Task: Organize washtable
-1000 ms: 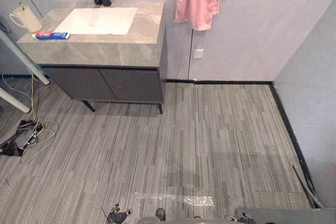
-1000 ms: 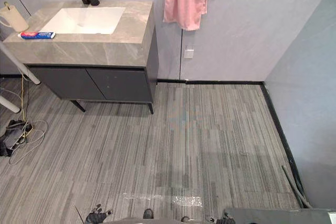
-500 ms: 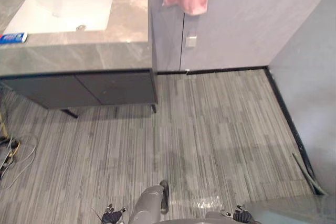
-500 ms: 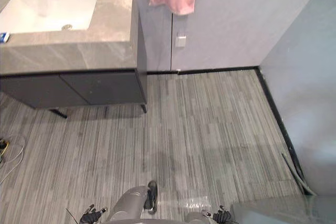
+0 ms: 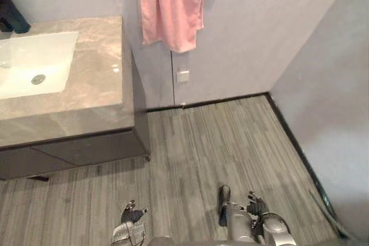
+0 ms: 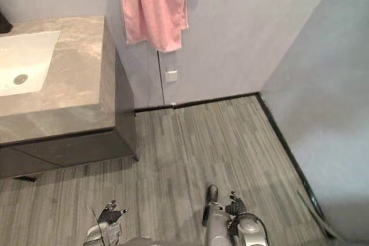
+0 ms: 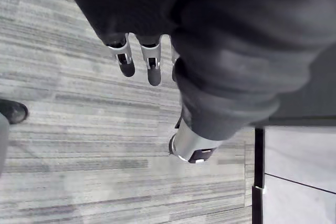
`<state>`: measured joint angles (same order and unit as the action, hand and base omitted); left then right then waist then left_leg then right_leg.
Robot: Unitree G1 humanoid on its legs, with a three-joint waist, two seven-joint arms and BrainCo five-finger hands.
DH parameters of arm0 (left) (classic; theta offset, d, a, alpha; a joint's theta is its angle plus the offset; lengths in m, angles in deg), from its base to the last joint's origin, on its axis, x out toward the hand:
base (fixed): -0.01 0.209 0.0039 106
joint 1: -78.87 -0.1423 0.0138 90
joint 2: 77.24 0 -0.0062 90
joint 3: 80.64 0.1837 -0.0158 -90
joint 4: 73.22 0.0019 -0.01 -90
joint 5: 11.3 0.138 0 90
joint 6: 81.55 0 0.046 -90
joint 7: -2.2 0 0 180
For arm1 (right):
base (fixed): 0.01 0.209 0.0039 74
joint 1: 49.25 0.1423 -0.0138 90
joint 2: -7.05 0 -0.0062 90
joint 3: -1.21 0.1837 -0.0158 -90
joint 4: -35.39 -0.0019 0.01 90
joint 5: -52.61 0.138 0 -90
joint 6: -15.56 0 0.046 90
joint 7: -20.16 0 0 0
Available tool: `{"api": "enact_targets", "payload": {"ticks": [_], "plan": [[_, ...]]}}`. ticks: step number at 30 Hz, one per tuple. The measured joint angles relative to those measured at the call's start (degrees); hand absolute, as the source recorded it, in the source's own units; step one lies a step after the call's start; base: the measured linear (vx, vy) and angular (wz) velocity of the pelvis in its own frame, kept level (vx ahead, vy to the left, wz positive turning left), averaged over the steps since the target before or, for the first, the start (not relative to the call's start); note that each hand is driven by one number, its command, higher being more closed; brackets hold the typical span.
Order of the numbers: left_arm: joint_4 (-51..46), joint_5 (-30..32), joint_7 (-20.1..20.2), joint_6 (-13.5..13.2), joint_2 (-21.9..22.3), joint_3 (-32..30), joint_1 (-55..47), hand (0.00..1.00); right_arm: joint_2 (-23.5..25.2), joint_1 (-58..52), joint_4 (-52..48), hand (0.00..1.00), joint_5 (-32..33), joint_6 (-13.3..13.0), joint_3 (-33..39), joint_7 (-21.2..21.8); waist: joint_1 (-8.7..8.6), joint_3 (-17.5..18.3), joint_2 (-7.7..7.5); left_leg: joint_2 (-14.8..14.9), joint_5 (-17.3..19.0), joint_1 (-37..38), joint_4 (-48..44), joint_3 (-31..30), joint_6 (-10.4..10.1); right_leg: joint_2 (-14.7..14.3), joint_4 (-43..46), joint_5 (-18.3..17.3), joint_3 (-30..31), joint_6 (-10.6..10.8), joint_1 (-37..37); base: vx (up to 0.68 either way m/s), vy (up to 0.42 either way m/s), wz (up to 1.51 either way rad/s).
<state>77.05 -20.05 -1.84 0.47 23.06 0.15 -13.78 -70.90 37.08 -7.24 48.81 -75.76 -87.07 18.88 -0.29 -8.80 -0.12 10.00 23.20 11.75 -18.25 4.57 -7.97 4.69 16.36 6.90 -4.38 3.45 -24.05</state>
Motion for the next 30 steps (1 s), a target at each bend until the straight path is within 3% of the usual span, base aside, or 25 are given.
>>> {"api": "enact_targets", "payload": {"ticks": [1, 2, 3, 4, 5, 6, 7, 8, 10, 11, 13, 15, 17, 20, 21, 22, 23, 25, 28, 30], "plan": [[-0.03, -0.18, 0.03, -0.02, 1.3, -0.45, 0.17, 0.0, -0.53, 0.91, -0.14, 0.0, 1.17, 0.1, 0.0, 0.06, 0.15, 0.16, 1.97, 3.13, -1.36, -1.42, -4.3, -1.59, -2.37, -2.16, 6.22, -2.79, -1.68, -1.69, -1.42, 0.73, -0.472, 0.36], [-0.03, -0.42, 0.15, 0.03, 2.35, -0.49, 0.46, 0.0, -0.85, 1.81, -1.02, 0.0, 1.77, 0.03, -0.07, -0.09, -0.31, 0.04, 2.15, 3.92, -6.99, -5.56, -11.99, -3.24, -0.66, -2.46, 8.53, -6.29, -2.42, -2.59, -1.03, 0.56, -0.374, 0.24], [-0.02, -0.67, 0.13, 0.05, 2.93, -0.53, 0.43, 0.0, -1.28, 1.89, -1.47, 0.0, 2.15, -0.04, -0.25, -0.08, -0.33, -0.02, 2.19, 4.13, -11.08, -7.73, -16.79, -3.47, 2.56, -2.53, 8.57, -7.86, -3.0, -3.19, 0.29, 0.44, -0.335, 0.28], [-0.04, -0.89, 0.13, 0.05, 3.7, -0.49, 0.14, 0.0, -1.56, 1.74, -1.85, 0.0, 2.38, -0.18, -1.28, -0.07, -0.11, -0.38, 2.31, 5.3, -17.55, -10.45, -23.97, -3.51, 5.96, -2.59, 7.46, -9.29, -3.7, -4.32, 3.32, 0.54, -0.377, 0.4], [-0.4, -1.96, 0.17, 0.0, 4.39, -0.38, -0.22, 0.0, -1.68, 1.12, -2.12, 0.0, 4.18, -0.51, -2.27, -0.12, 0.22, -1.25, 2.38, 9.06, -16.7, -14.46, -34.55, -1.18, 7.94, -3.46, 5.18, -10.81, -5.45, -5.8, 9.92, 0.53, -0.361, 0.42], [-1.3, -2.01, 0.2, 0.01, 4.32, -0.38, -0.49, 0.0, -1.62, 0.79, -2.39, 0.0, 4.59, -0.63, -2.33, -0.17, 0.64, -1.23, 2.64, 10.52, -15.79, -15.78, -37.49, 0.57, 8.07, -3.78, 4.16, -11.03, -6.09, -6.13, 12.37, 0.58, -0.422, 0.45], [-3.8, -2.15, 0.13, -0.15, 3.94, -0.25, -1.18, 0.0, -1.67, -0.15, -3.72, 0.0, 5.67, -0.93, -2.35, -0.34, 1.3, -1.92, 1.01, 11.69, -14.84, -18.64, -39.68, 3.65, 7.84, -3.75, 1.72, -11.77, -6.98, -6.95, 16.87, 0.42, -0.343, 0.37], [-5.77, -2.38, 0.08, -0.21, 3.67, 0.09, -1.68, 0.0, -1.47, -0.68, -5.09, 0.0, 5.99, -1.35, -2.41, -0.61, 1.55, -1.81, 0.81, 11.72, -14.65, -21.22, -39.36, 5.27, 7.59, -3.54, -0.66, -12.59, -8.1, -6.91, 19.73, 0.46, -0.378, 0.5], [-9.46, -3.02, -0.02, -0.3, 3.55, 1.1, -2.74, 0.0, -2.27, -0.78, -8.08, 0.0, 6.01, -2.02, -2.29, -1.25, 1.36, -2.02, 0.93, 10.72, -14.62, -26.51, -35.11, 7.5, 7.55, -3.68, -3.46, -14.83, -10.36, -6.6, 22.97, 0.31, -0.236, 0.52], [-11.98, -3.72, -0.04, -0.31, 3.28, 2.55, -3.52, 0.0, -2.97, -1.23, -9.3, 0.0, 6.09, -2.21, -2.11, -1.37, 1.39, -1.98, 1.0, 8.21, -13.85, -28.86, -28.64, 8.68, 6.3, -3.5, -4.15, -15.57, -11.81, -6.61, 24.14, 0.26, -0.125, 0.59], [-17.73, -6.62, 0.13, -0.3, 3.34, 3.5, -5.2, 0.0, -3.67, -2.12, -11.86, 0.0, 6.54, -2.2, -1.73, -1.33, 1.94, -2.02, 1.02, 3.97, -13.84, -30.25, -18.15, 10.01, 5.86, -3.4, -6.05, -16.15, -13.4, -6.11, 26.41, 0.26, -0.074, 0.51], [-28.24, -9.35, 0.12, -0.43, 3.51, 4.02, -7.97, 0.0, -3.74, -2.56, -16.27, 0.0, 8.4, -2.41, -1.12, -1.85, 3.04, -1.95, 0.86, -2.19, -15.15, -31.01, -4.02, 9.2, 4.64, -2.63, -8.19, -17.38, -14.91, -5.03, 28.35, 0.27, 0.002, 0.43], [-39.28, -9.63, -0.61, -0.69, 4.98, 3.82, -9.91, 0.0, -3.74, -2.53, -19.68, 0.0, 10.17, -2.65, 0.41, -2.52, 4.51, -1.79, 0.97, -4.67, -17.0, -30.99, 4.0, 7.31, 3.89, -2.54, -8.62, -18.6, -15.23, -3.46, 29.11, 0.34, 0.106, 0.21], [-53.82, -8.16, -2.87, -1.48, 7.27, 4.15, -11.23, 0.0, -1.68, -2.17, -25.06, 0.0, 13.45, -3.26, 1.98, -3.76, 5.93, -0.94, 0.0, -6.5, -23.13, -30.27, 3.9, 6.37, 8.19, -1.33, -7.83, -21.35, -14.6, -0.26, 30.87, 0.36, 0.143, 0.0], [-57.94, -6.15, -3.93, -1.55, 7.64, 5.16, -10.93, 0.0, -0.57, -2.01, -27.41, 0.0, 14.52, -3.91, 1.99, -3.86, 5.53, -0.21, -1.13, -7.69, -21.43, -31.25, 0.45, 6.62, 10.67, 0.48, -5.33, -23.04, -14.02, 1.38, 30.63, 0.64, 0.245, 0.15], [-60.9, -2.55, -4.82, -1.6, 7.64, 7.48, -9.69, 0.0, 0.29, -1.96, -30.42, 0.0, 14.96, -4.86, 2.08, -3.9, 5.1, -0.24, -1.51, -8.95, -17.72, -30.75, -3.09, 6.91, 11.77, 2.92, 3.21, -25.01, -11.7, 4.07, 28.96, 0.55, 0.224, 0.14], [-62.09, -1.51, -4.91, -1.6, 7.55, 8.45, -9.18, 0.0, 0.69, -1.69, -31.39, 0.0, 15.0, -5.0, 2.04, -3.95, 4.85, -0.22, -1.63, -9.3, -16.48, -29.99, -3.83, 7.29, 12.03, 3.95, 8.71, -25.49, -10.3, 5.12, 27.27, 0.55, 0.231, 0.13], [-67.09, 3.87, -6.85, -1.65, 6.65, 11.97, -7.9, 0.0, 2.94, -0.39, -34.36, 0.0, 15.17, -5.25, 1.08, -4.8, 3.65, -0.32, -2.14, -10.75, -13.35, -25.48, -4.05, 7.43, 13.19, 7.31, 28.77, -24.53, -5.89, 7.77, 20.21, 0.4, 0.133, 0.01], [-74.41, 12.56, -9.9, -2.18, 5.91, 14.14, -7.36, 0.0, 4.48, -0.71, -37.53, 0.0, 15.06, -6.33, -2.44, -4.81, 2.52, -0.23, -2.11, -10.25, -11.82, -18.53, -1.32, 7.37, 13.69, 7.32, 35.47, -25.42, -6.33, 5.09, 16.11, 0.39, 0.058, -0.01], [-79.77, 20.49, -14.18, -4.04, 5.96, 14.26, -6.27, 0.0, 5.38, -1.41, -43.68, 0.0, 15.11, -7.82, -5.47, -4.76, 2.0, 0.11, -1.27, -8.4, -11.41, -14.56, 1.54, 7.0, 12.81, 5.0, 26.01, -26.72, -7.85, 2.38, 11.92, 0.34, -0.026, -0.06]]}}
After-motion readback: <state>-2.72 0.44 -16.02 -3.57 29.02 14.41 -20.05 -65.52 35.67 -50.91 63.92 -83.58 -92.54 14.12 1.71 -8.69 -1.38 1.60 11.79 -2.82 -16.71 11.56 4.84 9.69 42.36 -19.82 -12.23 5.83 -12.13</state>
